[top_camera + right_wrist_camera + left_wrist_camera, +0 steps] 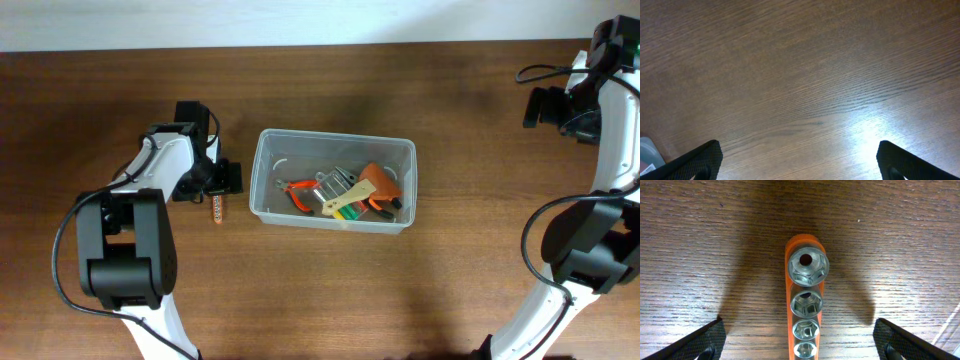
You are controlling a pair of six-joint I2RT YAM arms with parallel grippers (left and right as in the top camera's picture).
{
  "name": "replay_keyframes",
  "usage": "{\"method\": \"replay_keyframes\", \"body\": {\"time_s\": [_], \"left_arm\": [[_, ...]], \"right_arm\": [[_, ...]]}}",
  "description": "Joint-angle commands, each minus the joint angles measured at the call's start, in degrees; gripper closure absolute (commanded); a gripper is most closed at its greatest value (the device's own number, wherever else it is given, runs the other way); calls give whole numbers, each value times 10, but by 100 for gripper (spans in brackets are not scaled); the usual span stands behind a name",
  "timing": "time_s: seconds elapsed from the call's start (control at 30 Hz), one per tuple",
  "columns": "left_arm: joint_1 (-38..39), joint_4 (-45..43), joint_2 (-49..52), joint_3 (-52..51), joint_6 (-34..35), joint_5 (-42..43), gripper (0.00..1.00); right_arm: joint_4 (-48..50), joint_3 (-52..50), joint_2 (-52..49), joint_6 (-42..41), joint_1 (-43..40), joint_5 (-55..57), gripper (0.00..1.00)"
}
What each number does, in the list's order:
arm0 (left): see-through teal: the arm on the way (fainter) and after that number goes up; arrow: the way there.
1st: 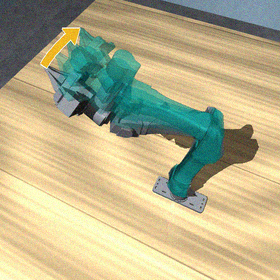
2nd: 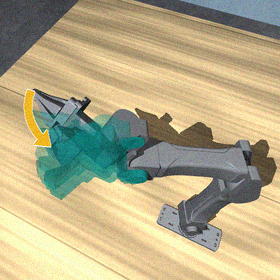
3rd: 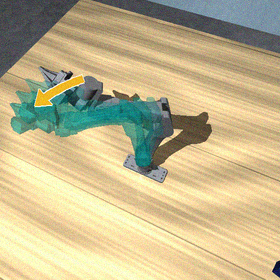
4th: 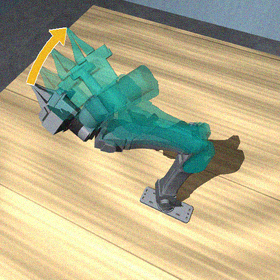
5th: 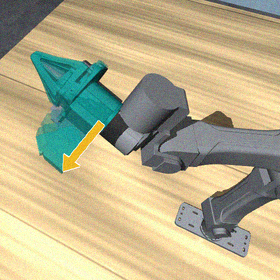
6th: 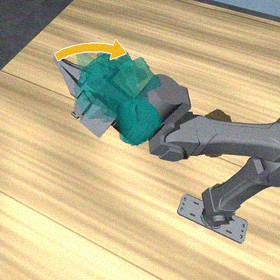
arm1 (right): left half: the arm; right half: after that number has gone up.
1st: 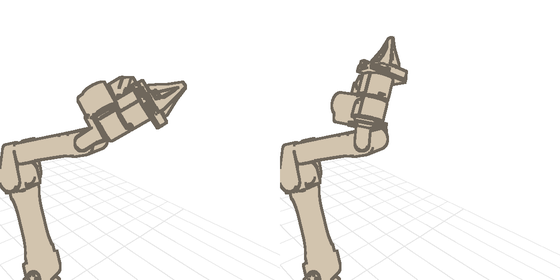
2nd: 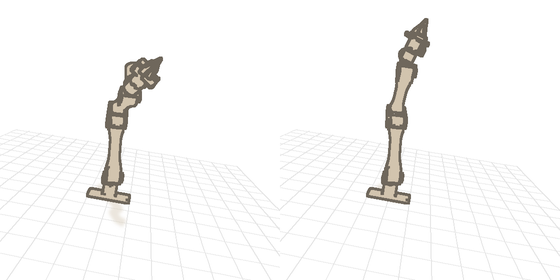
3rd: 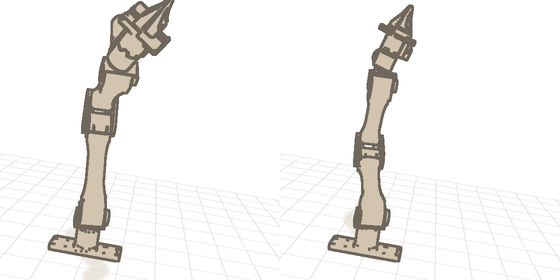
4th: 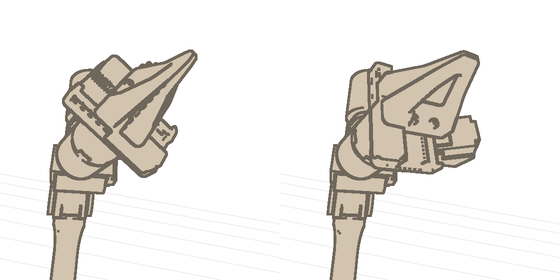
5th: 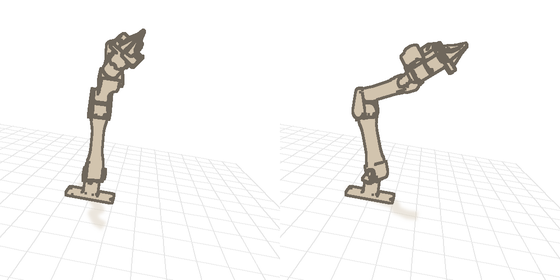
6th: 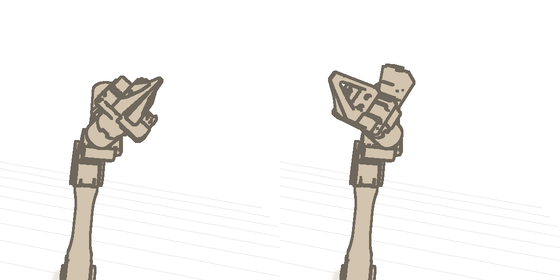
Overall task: Pack container
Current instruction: 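Lower the left gripper and grasp the orange socket strip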
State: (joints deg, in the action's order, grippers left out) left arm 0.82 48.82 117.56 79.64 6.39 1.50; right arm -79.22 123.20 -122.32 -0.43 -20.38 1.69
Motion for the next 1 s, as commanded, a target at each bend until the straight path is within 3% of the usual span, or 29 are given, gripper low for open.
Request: {"method": "replay_keyframes", "body": {"time_s": [0.0,0.67,0.77,0.9,0.97], "left_arm": [[-6,8,17,-27,-7,17,4],[-5,7,17,-27,-7,17,5],[-6,7,17,-27,-7,17,11],[-6,7,17,-27,-7,17,33],[-6,7,17,-27,-7,17,33]], "right_arm": [[0,-3,0,-5,1,3,1],[0,-3,0,-5,1,3,1],[0,-3,0,-5,1,3,1],[0,-3,0,-5,1,3,1],[0,-3,0,-5,1,3,1]]}}
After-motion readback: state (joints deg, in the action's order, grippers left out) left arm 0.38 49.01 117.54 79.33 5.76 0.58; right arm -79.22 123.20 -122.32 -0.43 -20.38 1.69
